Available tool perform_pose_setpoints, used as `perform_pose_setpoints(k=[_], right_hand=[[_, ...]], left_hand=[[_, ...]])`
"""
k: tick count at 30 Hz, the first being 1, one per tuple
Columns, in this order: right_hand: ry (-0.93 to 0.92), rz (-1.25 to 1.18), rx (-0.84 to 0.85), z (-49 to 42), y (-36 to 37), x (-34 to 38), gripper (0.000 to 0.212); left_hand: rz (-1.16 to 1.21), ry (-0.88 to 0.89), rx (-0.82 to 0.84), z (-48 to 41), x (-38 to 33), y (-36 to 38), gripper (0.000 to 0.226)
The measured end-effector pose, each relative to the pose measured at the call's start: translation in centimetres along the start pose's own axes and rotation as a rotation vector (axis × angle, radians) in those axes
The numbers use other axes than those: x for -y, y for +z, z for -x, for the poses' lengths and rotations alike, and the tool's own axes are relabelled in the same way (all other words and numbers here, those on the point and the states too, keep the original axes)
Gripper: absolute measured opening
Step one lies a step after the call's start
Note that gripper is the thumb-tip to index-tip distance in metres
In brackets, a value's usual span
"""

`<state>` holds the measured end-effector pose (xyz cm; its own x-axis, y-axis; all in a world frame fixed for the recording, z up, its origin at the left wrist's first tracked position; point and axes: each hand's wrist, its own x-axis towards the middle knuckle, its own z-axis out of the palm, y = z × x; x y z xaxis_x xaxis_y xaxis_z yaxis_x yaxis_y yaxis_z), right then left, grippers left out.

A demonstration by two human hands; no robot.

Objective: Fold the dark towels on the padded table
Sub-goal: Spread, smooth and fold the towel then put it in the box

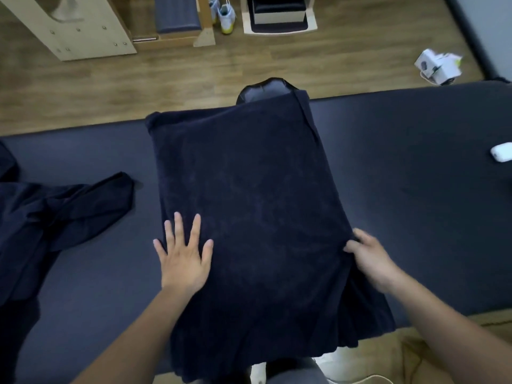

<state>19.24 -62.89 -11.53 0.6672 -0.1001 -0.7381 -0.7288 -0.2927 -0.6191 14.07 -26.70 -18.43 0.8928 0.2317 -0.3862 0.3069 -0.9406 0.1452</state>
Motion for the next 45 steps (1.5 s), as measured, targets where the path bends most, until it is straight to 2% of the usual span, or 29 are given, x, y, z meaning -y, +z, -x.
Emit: perform_pose_setpoints(k=[1, 3, 5, 6, 8, 11, 16, 19, 22, 23, 24, 26, 27, 29, 33, 35, 38, 41, 42, 43, 45], right_hand=[[0.021, 0.001, 0.022, 0.6, 0.9, -1.0, 0.028], [-0.024, 0.23, 0.106, 1.3, 2.2, -3.2, 0.023], [-0.088, 0.504, 0.157, 1.3, 2.4, -4.5, 0.031], [-0.082, 0.534, 0.176, 1.1, 2.2, -4.6, 0.032], [-0.041, 0.389, 0.21, 0.8, 1.8, -4.3, 0.03], [-0.115, 0.188, 0.162, 0.2, 1.4, -2.5, 0.034], [-0.167, 0.169, 0.062, -3.7, 2.3, 1.2, 0.035], [-0.248, 0.114, -0.074, -5.5, 3.2, 4.4, 0.027], [-0.312, 0.119, -0.236, -4.6, 4.0, 5.7, 0.014], [-0.306, 0.192, -0.26, -3.9, 4.1, 5.2, 0.019], [-0.267, 0.263, -0.228, -3.1, 4.2, 4.2, 0.029], [-0.108, 0.361, -0.046, -1.7, 4.4, 2.2, 0.043], [-0.042, 0.396, 0.051, -1.2, 4.3, 1.6, 0.042], [0.004, 0.413, 0.138, -1.2, 3.8, 1.4, 0.027], [0.095, -0.023, 0.162, -1.5, 2.7, 2.3, 0.018], [0.116, -0.129, 0.19, -1.9, 2.7, 2.6, 0.021], [0.002, -0.168, 0.076, -4.8, 3.5, 4.8, 0.024], [-0.131, -0.336, -0.048, -7.6, 4.4, 8.3, 0.021], [-0.159, -0.29, -0.059, -8.0, 4.4, 8.8, 0.022], [-0.179, -0.185, -0.045, -8.2, 4.2, 8.6, 0.032], [-0.138, 0.119, 0.007, -7.8, 3.3, 6.7, 0.07]], left_hand=[[-0.006, 0.003, 0.004, -0.3, 0.0, 0.0, 0.064], [-0.008, 0.007, 0.018, -0.6, -0.2, -0.3, 0.065], [-0.008, 0.003, 0.036, -0.5, -0.4, -0.5, 0.066], [-0.006, 0.002, 0.043, -0.5, -0.5, -0.6, 0.066], [-0.011, 0.001, 0.048, -0.7, -0.5, -0.8, 0.067], [-0.011, 0.003, 0.046, -2.6, -0.6, -1.7, 0.068], [-0.04, -0.002, 0.049, -8.5, -0.9, -4.3, 0.065], [-0.035, -0.069, 0.102, -12.2, -2.0, -7.2, 0.064], [0.023, -0.076, -0.044, -11.6, -3.2, -8.7, 0.066], [0.035, -0.014, -0.127, -10.1, -3.2, -8.1, 0.064], [0.026, 0.065, -0.172, -7.9, -3.1, -6.9, 0.062], [-0.026, 0.177, -0.117, -2.4, -2.3, -3.2, 0.064], [-0.057, 0.194, -0.06, 0.0, -1.6, -1.3, 0.065], [-0.07, 0.16, -0.006, 2.4, -0.4, 1.1, 0.065], [-0.08, 0.146, -0.019, 1.1, -0.3, 0.9, 0.07], [-0.075, 0.147, -0.003, -0.5, -0.7, -0.1, 0.074], [-0.055, 0.124, 0.02, -4.8, -1.6, -2.6, 0.072], [-0.055, 0.072, 0.077, -10.9, -2.7, -5.6, 0.064], [-0.055, 0.05, 0.09, -12.1, -2.9, -6.5, 0.063], [-0.058, 0.036, 0.086, -12.5, -2.9, -7.0, 0.063], [-0.053, 0.068, 0.028, -10.7, -2.2, -6.5, 0.064]])
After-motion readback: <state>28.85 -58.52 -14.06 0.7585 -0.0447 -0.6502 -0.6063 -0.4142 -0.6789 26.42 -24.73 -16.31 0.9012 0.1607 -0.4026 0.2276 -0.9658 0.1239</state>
